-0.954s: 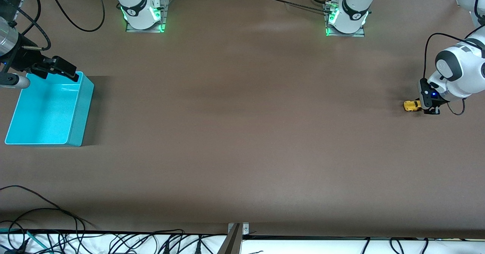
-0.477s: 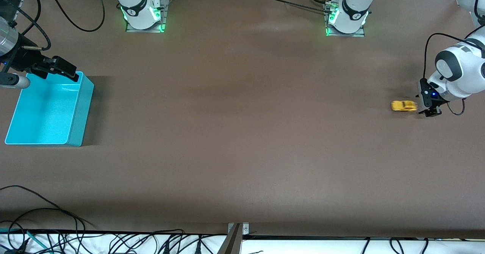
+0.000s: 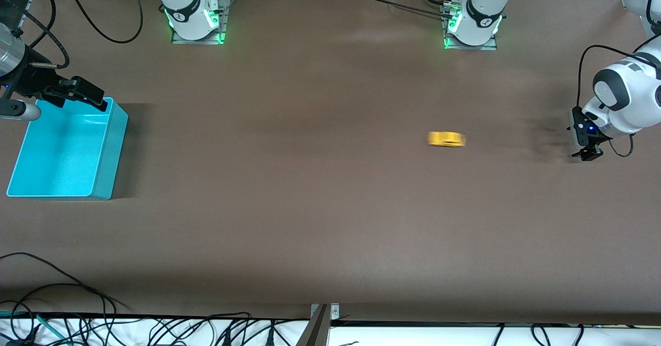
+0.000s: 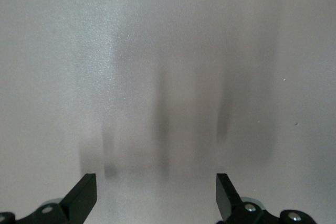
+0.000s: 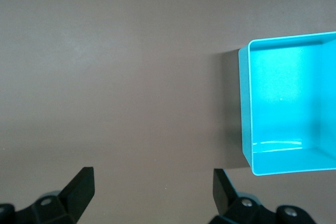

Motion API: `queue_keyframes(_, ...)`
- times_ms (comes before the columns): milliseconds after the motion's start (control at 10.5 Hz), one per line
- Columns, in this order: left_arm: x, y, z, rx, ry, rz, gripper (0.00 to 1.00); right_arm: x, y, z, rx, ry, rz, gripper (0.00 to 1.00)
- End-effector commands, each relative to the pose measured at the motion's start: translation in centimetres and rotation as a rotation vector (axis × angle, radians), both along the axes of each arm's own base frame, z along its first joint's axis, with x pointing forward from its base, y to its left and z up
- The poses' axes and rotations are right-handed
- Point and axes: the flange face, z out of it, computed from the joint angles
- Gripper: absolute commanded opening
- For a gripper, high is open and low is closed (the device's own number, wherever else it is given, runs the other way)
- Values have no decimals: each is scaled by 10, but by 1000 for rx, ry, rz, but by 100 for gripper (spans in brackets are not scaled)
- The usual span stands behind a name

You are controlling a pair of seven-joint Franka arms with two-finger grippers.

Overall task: Wind up and store yellow beetle car
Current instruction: 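Release the car with the left gripper, letting it drive toward the bin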

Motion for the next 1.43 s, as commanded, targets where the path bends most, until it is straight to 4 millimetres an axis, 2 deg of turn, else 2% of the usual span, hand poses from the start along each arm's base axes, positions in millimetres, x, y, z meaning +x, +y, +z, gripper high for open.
queue_keyframes(0, 7, 9, -31, 7, 19, -30, 100, 0, -1, 8, -10, -1, -2, 100)
queue_keyframes(763, 11, 9, -28, 11, 11, -34, 100, -1, -1, 7, -10, 1, -2, 100)
queue_keyframes(954, 12, 10, -21, 14, 2, -34, 100, -1, -2, 8, -10, -2, -2, 100)
queue_keyframes(1145, 18, 7, -2, 19, -19, -38, 100, 0, -3, 8, -10, -1, -2, 100)
queue_keyframes(1336, 23, 2, 36, 25, -54, -44, 100, -1, -2, 8, -9, -2, 0, 100)
